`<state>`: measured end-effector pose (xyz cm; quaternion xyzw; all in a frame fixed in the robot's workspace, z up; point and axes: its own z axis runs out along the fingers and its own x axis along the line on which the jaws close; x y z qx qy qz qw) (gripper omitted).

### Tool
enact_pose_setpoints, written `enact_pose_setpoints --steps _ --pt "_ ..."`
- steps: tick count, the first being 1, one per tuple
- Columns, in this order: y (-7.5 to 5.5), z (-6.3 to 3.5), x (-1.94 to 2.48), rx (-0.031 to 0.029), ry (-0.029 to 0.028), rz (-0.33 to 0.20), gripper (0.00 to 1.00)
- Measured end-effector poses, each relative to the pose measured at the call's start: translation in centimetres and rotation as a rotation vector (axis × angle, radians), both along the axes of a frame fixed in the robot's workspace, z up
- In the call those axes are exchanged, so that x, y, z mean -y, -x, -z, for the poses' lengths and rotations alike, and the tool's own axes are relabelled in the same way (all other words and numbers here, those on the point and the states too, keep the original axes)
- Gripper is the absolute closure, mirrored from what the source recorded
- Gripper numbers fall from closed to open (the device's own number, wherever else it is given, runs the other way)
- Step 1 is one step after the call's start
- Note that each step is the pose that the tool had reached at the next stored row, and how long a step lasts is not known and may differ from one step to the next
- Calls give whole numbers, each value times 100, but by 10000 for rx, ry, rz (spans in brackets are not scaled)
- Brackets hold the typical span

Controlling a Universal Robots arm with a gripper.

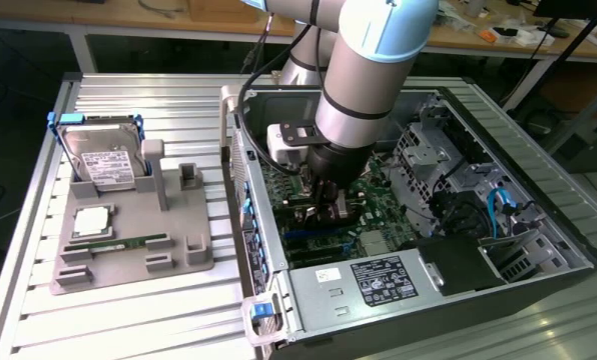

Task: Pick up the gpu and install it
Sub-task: 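Insert the gpu into the slot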

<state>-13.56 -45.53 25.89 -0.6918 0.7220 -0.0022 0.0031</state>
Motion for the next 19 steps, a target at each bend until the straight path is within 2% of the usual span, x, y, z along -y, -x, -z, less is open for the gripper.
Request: enact_pose_setpoints --steps 19 --pt "0 16 0 0 0 110 72"
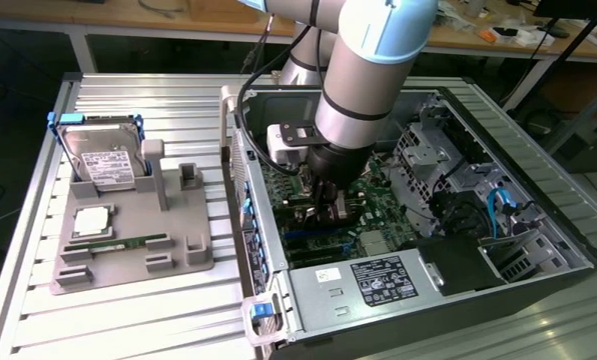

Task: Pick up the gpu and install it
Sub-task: 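Insert the gpu into the slot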

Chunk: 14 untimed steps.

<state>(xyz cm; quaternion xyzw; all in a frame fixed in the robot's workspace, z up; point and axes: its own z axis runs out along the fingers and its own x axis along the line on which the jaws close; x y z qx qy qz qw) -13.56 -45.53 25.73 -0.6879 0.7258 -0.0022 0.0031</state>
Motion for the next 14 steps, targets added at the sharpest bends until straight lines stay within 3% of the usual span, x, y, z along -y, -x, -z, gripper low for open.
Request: enact_pose_setpoints --steps 14 --pt "0 24 0 -1 2 0 72"
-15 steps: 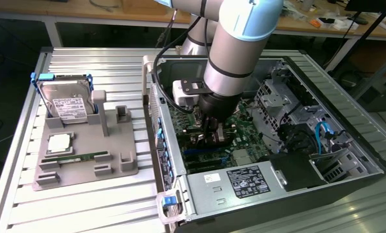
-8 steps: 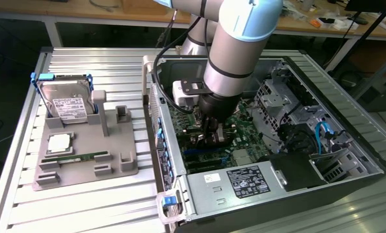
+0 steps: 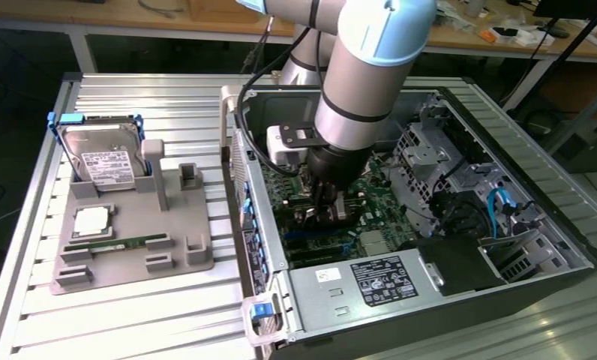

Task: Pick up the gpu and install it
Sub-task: 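Insert the gpu into the slot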

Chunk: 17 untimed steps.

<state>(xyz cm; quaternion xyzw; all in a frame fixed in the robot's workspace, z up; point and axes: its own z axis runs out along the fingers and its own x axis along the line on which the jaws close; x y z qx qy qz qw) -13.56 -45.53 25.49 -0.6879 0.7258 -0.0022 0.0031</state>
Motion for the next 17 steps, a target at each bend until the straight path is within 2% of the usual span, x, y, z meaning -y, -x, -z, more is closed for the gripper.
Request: enact_pose_setpoints --steps 17 --pt "0 20 0 1 -2 0 72"
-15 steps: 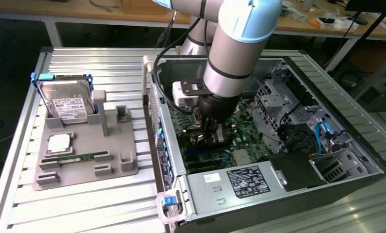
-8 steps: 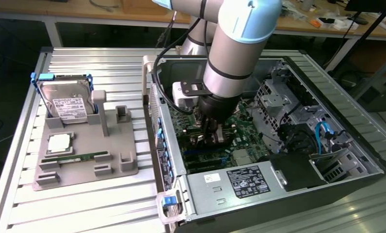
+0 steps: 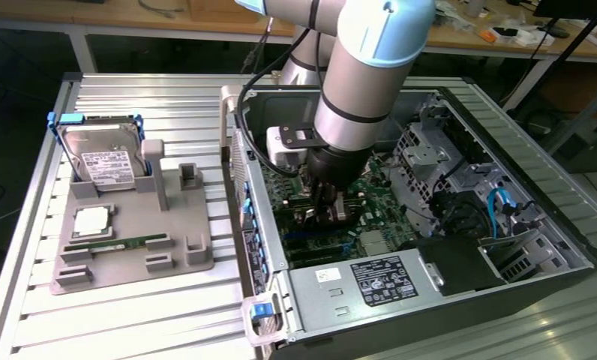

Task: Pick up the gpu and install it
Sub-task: 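Insert the gpu into the slot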

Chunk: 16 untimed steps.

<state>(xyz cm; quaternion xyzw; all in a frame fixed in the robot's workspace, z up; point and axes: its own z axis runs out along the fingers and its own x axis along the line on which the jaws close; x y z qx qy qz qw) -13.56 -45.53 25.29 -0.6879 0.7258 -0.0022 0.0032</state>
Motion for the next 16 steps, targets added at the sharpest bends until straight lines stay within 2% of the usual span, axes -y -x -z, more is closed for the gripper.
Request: enact_pose_setpoints --steps 16 --pt "-12 0 0 -116 0 0 72"
